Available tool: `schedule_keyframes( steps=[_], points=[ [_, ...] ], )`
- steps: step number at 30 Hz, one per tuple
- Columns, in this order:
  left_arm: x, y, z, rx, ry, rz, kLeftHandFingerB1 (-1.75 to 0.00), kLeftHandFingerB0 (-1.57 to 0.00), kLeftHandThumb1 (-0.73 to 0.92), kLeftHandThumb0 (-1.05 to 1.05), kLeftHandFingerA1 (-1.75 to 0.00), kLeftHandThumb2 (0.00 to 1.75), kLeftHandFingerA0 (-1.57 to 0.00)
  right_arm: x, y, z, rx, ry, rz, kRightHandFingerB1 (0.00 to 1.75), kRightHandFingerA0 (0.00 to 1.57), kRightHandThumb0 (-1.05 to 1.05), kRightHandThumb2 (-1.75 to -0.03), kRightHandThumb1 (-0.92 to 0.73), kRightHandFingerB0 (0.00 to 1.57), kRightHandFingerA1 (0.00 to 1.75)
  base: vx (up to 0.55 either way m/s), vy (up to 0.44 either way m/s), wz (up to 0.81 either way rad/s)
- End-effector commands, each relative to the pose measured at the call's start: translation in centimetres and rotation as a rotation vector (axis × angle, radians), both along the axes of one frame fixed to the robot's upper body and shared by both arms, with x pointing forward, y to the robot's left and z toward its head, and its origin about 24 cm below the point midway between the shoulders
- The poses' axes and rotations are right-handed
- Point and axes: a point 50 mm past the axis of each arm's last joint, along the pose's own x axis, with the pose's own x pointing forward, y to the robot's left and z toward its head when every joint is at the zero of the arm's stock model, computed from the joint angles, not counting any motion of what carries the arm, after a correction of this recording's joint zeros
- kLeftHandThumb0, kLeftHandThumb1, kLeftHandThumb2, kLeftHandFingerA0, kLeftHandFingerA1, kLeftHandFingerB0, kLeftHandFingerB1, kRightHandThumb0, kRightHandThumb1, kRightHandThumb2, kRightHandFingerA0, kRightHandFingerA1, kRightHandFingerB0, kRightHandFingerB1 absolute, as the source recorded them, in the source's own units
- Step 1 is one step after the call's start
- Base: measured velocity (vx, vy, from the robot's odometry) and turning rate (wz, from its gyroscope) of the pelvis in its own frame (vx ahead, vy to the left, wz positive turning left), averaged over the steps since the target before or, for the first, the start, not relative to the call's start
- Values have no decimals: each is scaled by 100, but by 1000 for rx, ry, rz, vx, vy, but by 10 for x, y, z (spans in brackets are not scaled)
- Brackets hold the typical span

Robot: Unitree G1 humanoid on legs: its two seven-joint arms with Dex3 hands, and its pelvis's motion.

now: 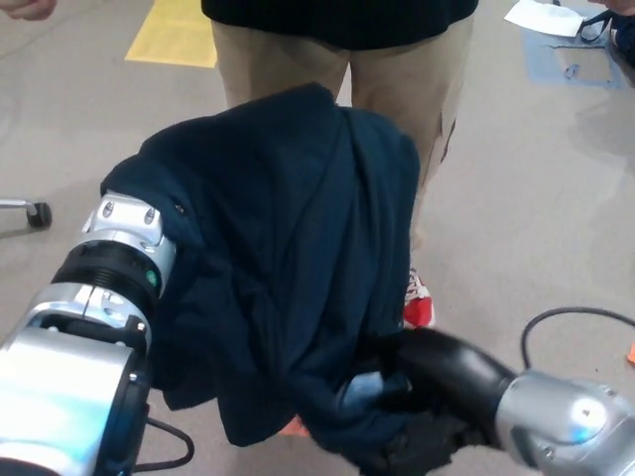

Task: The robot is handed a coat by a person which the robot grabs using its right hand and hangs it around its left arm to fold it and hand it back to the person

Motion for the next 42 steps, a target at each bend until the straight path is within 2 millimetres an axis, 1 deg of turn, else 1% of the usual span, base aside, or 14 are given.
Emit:
schedule_keyframes(
  steps=[1,2,3,5,6,18,19,21,35,36,37,39,40,42],
  points=[
    [22,-1,114,-156,-352,18,-25,-1,60,-73,-39,97,-2,-52,-2,-91,-371,73,384,149,62,-51,-64,-88,57,172,0,0,0],
    [22,-2,119,-166,-367,8,-28,-2,61,-73,-40,97,-3,-47,-5,-96,-371,55,351,94,43,-64,-65,-84,41,117,0,0,0],
    [22,-4,125,-175,-383,-8,-33,-3,60,-72,-38,97,-4,-40,-9,-98,-389,37,360,1,0,-95,-104,-73,0,10,0,0,0],
    [20,-6,135,-192,-418,-44,-30,-2,62,-72,-36,98,-3,-23,-17,-98,-419,19,371,0,0,-97,-101,-70,0,6,0,0,0],
    [20,-8,139,-194,-432,-57,-29,-2,62,-72,-36,98,-3,-16,-19,-98,-415,19,346,0,0,-84,-63,-75,0,0,0,0,0],
    [8,-17,171,-275,-525,-182,-24,0,62,-80,-39,95,-13,30,-78,-58,-166,43,126,0,0,-88,-88,-57,0,1,0,0,0],
    [6,-16,172,-275,-530,-192,-20,-5,72,-73,-29,65,-14,30,-90,-49,-108,49,109,0,0,-82,-83,-56,0,0,0,0,0],
    [4,-17,170,-280,-529,-211,-30,0,61,-72,-40,95,-7,29,-113,-37,-42,38,92,0,0,-94,-97,-67,0,4,0,0,0],
    [-2,0,164,-255,-531,-223,-23,-3,65,-80,-38,96,-9,-19,-214,89,898,-277,56,6,5,-103,-103,-65,15,23,0,0,0],
    [-2,0,164,-253,-533,-223,-23,-3,65,-80,-38,97,-9,-23,-215,95,936,-313,64,25,13,-103,-66,-70,11,35,0,0,0],
    [-1,2,163,-251,-532,-220,-27,-1,63,-73,-39,99,-3,-33,-217,112,1040,-409,117,32,11,-100,-104,-63,5,45,0,0,0],
    [-1,3,162,-251,-528,-215,-27,-1,63,-72,-39,99,-2,-47,-220,136,1169,-532,218,28,10,-100,-104,-63,6,44,0,0,0],
    [-1,3,162,-251,-527,-214,-27,-1,64,-73,-39,99,-3,-51,-224,145,1236,-570,238,25,23,-105,-68,-83,14,35,0,0,0],
    [0,4,161,-250,-526,-212,-28,0,64,-73,-40,99,-3,-57,-232,155,1334,-614,247,26,21,-102,-66,-82,14,33,0,0,0]
  ],
)
